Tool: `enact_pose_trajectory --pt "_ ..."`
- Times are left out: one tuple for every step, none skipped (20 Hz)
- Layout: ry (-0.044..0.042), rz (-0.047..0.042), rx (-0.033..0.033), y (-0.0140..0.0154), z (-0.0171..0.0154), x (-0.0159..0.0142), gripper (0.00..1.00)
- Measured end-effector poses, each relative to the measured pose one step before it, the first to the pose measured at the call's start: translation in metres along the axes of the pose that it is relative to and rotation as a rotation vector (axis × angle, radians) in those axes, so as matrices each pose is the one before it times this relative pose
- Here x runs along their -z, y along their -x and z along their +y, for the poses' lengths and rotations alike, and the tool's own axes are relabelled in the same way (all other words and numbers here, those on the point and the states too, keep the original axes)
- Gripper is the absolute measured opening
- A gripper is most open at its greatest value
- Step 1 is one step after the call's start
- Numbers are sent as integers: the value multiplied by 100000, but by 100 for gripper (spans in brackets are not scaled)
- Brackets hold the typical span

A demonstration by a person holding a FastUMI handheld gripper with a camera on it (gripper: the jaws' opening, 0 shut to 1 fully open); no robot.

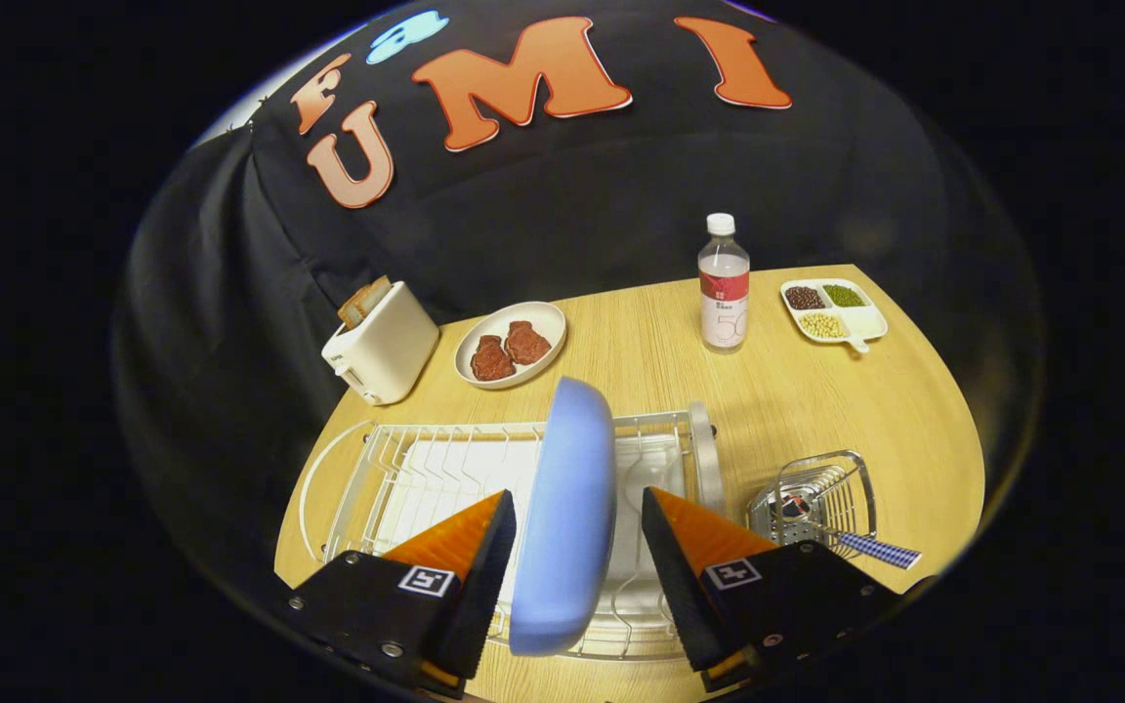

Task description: Take the plate from the dish rack, then take the spoon from the basket and place it into the plate.

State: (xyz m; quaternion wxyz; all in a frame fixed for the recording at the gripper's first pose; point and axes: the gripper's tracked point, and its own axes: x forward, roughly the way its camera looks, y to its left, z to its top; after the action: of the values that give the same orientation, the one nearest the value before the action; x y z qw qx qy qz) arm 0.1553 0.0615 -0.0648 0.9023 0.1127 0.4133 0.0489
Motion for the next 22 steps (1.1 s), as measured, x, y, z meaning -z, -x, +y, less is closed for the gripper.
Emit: enact_pose_trajectory --pt "669 1631 1153 -700 -182 350 77" --pt "485 1597 1171 -507 -96 344 75" --pt "758 1421 973 -375 -22 338 71" --pt "746 980 1161 -424 -85 223 69" --pt "778 590 1075 -216 -11 213 64" --pt "508 303 1336 -325 -154 34 58" --pt "190 1077 1304 13 -39 184 52" --pt "429 -554 2631 82 -338 -180 47" --pt "1204 -2132 3055 215 -324 -564 42" --pt "1203 -2896 2689 187 -243 -963 41" --pt "773 -2810 2433 380 -195 -779 39" --pt "371 -2928 2248 244 -189 -931 38" --pt "1278 -2254 2070 68 -126 -708 35" --pt "2488 -1004 2215 180 -162 -329 33" --pt "2718 -1814 2737 189 -389 -395 33" --pt "1615 -1431 2028 206 -227 -418 33" --pt "1126 -1131 1516 370 -33 -264 33" --pt "455 -1598 920 431 -50 -557 33" --pt "754 -1681 -54 396 86 -572 33" --pt "-96 -1681 -352 628 98 -553 33" --pt "-40 -1846 -808 570 90 -508 33" --pt "-573 -1476 -601 728 -157 -356 33"
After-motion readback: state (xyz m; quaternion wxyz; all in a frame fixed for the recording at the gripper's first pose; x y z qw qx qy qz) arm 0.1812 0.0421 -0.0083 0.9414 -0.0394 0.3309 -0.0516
